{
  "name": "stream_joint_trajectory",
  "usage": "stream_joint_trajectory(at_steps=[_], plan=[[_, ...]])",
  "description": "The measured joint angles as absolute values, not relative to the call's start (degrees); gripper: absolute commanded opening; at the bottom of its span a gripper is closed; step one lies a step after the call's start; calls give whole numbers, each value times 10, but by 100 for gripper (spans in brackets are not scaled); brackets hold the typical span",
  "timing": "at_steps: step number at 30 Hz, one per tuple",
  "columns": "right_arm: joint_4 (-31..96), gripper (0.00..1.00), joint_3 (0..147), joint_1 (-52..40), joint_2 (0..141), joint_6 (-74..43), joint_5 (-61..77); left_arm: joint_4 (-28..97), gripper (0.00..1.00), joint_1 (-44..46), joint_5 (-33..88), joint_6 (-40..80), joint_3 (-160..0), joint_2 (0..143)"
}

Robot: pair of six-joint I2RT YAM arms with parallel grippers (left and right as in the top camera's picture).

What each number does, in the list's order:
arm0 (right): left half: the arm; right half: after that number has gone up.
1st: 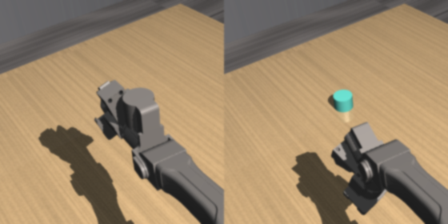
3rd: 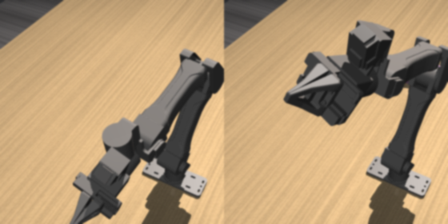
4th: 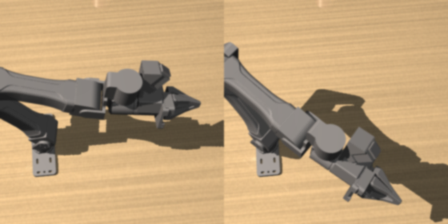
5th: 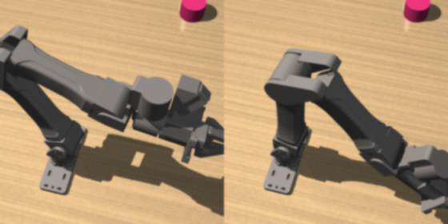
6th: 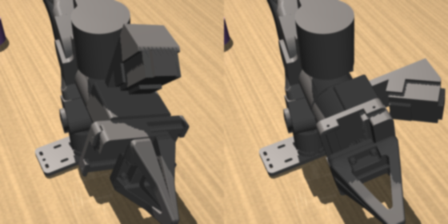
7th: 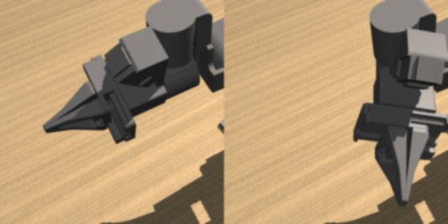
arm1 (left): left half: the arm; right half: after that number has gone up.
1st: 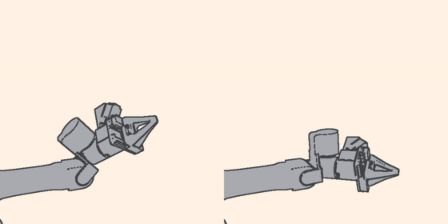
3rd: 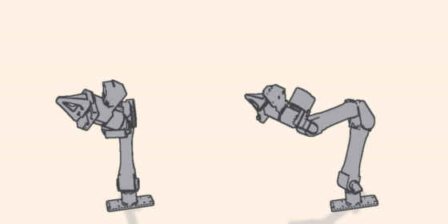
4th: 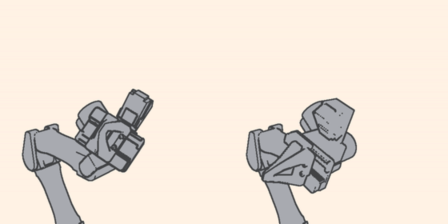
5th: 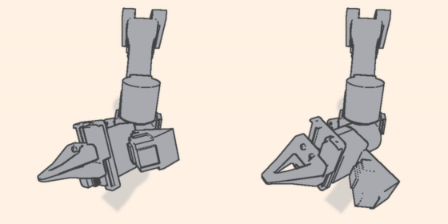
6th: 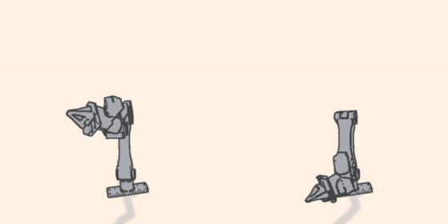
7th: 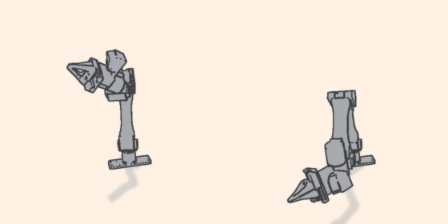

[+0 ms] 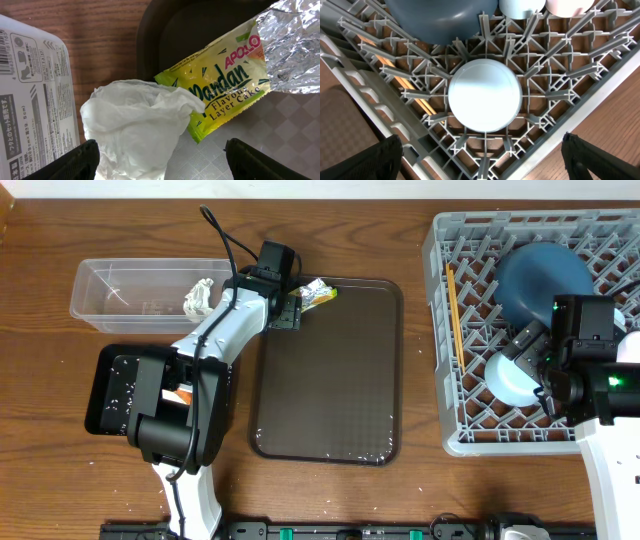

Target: Sort waste into correct bins and load items into the dishwasher rack

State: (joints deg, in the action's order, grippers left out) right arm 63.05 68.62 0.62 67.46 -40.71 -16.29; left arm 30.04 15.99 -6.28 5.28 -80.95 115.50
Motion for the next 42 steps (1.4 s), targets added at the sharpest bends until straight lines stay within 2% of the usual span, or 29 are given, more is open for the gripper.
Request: stream_joint_trajectory(at_steps=[10, 12, 23, 36, 42], plan=[[630, 99, 686, 6, 675, -407, -163, 310, 70, 160, -64, 46, -799, 1155], [630, 99, 686, 6, 675, -407, -163, 311, 65, 160, -64, 47, -792, 1155], [630, 99, 686, 6, 675, -407, -163, 303, 8, 160, -64, 43, -790, 1155], [630, 99, 686, 6, 675, -407, -163, 315, 6, 161, -64, 58, -790, 1144], [630, 99, 686, 6, 675, -407, -163, 302, 6, 163, -64, 89, -790, 1052]])
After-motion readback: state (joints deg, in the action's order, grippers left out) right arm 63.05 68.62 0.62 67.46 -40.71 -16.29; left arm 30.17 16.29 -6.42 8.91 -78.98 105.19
